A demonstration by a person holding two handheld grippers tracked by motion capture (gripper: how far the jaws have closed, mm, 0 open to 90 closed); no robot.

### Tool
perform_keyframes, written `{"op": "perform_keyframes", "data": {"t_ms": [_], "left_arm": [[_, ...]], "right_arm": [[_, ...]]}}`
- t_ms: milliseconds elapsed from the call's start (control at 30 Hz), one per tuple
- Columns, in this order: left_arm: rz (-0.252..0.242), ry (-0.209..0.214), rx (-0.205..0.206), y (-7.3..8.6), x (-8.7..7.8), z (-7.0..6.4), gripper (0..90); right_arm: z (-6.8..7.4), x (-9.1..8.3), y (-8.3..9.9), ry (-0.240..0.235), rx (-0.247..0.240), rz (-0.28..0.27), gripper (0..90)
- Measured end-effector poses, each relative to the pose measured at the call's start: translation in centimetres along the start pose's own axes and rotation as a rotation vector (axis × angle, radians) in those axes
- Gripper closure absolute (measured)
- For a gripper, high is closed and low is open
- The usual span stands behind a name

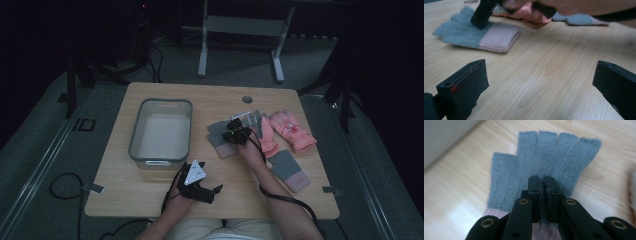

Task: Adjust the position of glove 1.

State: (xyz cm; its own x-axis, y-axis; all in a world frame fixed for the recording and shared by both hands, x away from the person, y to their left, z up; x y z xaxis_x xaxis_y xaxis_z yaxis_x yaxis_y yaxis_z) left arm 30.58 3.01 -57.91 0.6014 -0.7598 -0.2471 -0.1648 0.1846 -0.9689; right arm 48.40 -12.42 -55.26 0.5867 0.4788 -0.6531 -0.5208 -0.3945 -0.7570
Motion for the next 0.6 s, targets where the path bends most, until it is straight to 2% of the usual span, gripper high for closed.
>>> {"op": "perform_keyframes", "data": {"t_ms": [33,100,167,233,267,300,367,433,500,600], "left_arm": [[0.0,0.001,0.001,0.0,0.0,0.0,0.0],[-0.003,0.01,-0.005,0.0,0.0,0.1,0.0],[-0.002,0.006,-0.011,0.0,-0.1,0.1,0.0],[-0.002,0.001,-0.012,0.0,0.0,0.1,0.0],[-0.001,0.0,-0.012,0.0,0.0,0.1,0.0],[-0.001,-0.002,-0.009,0.0,0.0,0.1,0.0],[0.002,-0.004,-0.002,0.0,0.0,0.0,0.0],[0.002,-0.006,-0.001,0.0,0.0,0.0,0.0],[0.002,-0.007,-0.001,0.0,0.0,0.0,0.0],[0.002,-0.011,-0.002,0.0,0.0,0.1,0.0]], "right_arm": [[0.2,-0.8,-0.2,-0.003,0.008,-0.016,85.1],[0.6,-2.8,-0.6,0.021,0.006,-0.064,85.2],[1.2,-4.8,-0.9,-0.003,0.03,-0.091,85.2],[1.8,-7.0,-0.8,0.011,0.029,-0.129,85.1],[2.1,-8.0,-0.6,0.002,0.04,-0.152,85.1],[2.4,-9.0,-0.2,0.002,0.061,-0.172,85.1],[3.2,-10.8,0.8,0.036,0.044,-0.19,85.2],[3.6,-11.9,1.8,0.018,0.081,-0.203,85.2],[3.8,-13.2,3.1,0.029,0.13,-0.216,85.2],[4.4,-14.1,4.8,0.03,0.174,-0.214,85.3]]}}
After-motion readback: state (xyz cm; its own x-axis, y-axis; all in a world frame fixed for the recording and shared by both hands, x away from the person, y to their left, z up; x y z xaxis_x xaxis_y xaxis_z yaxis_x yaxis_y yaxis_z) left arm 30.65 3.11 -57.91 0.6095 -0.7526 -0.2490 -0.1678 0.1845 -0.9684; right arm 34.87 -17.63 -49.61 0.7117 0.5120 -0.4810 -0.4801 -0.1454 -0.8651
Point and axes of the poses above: each handheld gripper's, and its own axes: x roughly forward along the jaws, y roughly out of its underside, z roughly to its left, the point moved 3 cm from there along x, roughly forward along the jaws, and after that the axes turned 10 degrees about -z, right-handed, at the moved point
